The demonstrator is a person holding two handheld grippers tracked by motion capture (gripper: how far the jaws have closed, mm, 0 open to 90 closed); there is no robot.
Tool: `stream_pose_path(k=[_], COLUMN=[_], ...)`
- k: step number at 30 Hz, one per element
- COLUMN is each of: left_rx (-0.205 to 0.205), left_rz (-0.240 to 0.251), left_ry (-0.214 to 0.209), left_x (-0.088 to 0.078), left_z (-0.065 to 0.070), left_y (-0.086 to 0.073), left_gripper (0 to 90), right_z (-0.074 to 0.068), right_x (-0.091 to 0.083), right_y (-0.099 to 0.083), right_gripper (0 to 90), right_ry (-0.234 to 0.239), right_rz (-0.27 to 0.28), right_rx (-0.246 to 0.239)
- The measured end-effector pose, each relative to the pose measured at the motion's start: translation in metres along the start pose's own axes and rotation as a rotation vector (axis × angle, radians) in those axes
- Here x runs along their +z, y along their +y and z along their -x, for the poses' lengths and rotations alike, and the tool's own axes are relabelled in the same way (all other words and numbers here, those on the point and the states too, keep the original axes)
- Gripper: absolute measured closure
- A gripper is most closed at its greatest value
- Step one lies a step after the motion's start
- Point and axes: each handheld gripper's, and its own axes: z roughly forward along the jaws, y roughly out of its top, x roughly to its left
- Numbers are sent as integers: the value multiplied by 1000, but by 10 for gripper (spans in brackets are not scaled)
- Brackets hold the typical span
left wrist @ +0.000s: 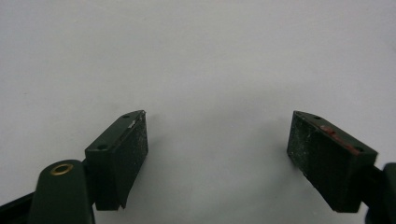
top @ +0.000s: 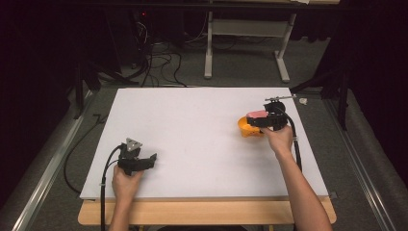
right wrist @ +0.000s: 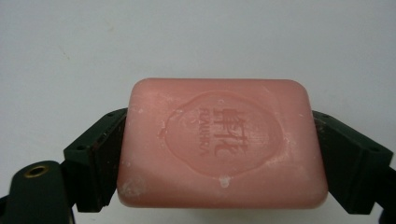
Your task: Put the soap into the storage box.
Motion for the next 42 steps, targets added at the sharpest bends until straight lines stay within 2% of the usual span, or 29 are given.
stream_pose_path(k=[11, 24, 42], left_rx=[1, -1, -2], left_rz=[2, 0, 0], left_ry=[1, -1, -2], left_x=[0, 0, 0], left_z=[0, 0, 0], left_y=[0, 0, 0], left_gripper=[208, 208, 208], right_z=[5, 3, 3], right_x=[16, 30, 40], right_y=[-1, -2, -3], right_gripper=[138, 137, 136], right_ry=[-14, -36, -58], right_rz=[-44, -83, -107], right_rx=[43, 62, 87])
